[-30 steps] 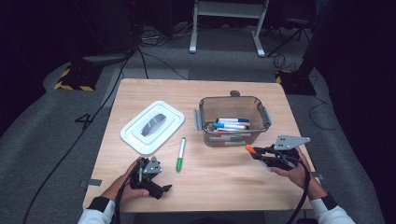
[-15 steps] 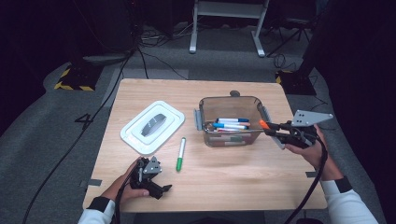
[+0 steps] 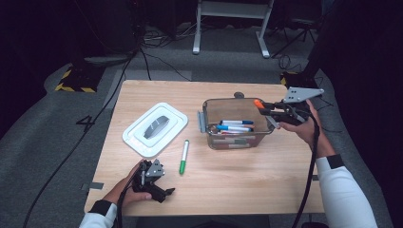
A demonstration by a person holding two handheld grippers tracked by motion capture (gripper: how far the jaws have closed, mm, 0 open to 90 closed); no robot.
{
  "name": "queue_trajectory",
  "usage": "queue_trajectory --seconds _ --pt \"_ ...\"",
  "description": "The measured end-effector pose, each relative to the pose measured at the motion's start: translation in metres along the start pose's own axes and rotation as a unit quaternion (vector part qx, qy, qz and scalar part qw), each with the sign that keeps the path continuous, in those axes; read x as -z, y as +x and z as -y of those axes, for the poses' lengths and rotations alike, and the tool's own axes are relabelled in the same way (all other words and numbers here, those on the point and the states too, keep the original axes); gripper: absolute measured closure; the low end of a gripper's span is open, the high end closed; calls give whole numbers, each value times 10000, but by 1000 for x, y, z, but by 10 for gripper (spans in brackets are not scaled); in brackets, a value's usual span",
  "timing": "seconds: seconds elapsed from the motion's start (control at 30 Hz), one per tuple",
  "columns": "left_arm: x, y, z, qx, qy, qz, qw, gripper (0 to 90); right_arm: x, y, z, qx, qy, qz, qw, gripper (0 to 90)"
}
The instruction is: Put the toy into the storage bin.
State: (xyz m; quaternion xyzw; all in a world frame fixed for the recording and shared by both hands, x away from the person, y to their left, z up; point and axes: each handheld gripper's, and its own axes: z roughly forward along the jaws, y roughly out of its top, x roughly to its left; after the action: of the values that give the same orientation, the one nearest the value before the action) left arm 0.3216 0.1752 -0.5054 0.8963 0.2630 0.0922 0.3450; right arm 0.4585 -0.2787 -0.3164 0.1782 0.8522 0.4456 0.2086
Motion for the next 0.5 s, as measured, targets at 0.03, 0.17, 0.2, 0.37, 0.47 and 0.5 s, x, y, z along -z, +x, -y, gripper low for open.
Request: queue_trajectory --seconds 0.03,0.17,0.2,0.37,0.47,0.5 --pt "0 0 0 -1 1 0 10000 26 -3 -1 -2 38 16 3 10000 750" --pt "0 0 0 -2 1 1 10000 26 -20 -5 -10 118 101 -69 9999 750" --pt "0 0 0 0 0 0 10000 26 -26 -5 -12 142 149 -102 9997 750" --pt "0 0 0 -1 1 0 10000 26 -46 -3 -15 243 358 -282 9987 750" --pt "0 0 0 -1 1 1 10000 26 -61 1 -13 304 576 -408 9970 750" --pt "0 0 0 -1 0 1 10000 26 -65 3 -12 336 650 -451 9963 750"
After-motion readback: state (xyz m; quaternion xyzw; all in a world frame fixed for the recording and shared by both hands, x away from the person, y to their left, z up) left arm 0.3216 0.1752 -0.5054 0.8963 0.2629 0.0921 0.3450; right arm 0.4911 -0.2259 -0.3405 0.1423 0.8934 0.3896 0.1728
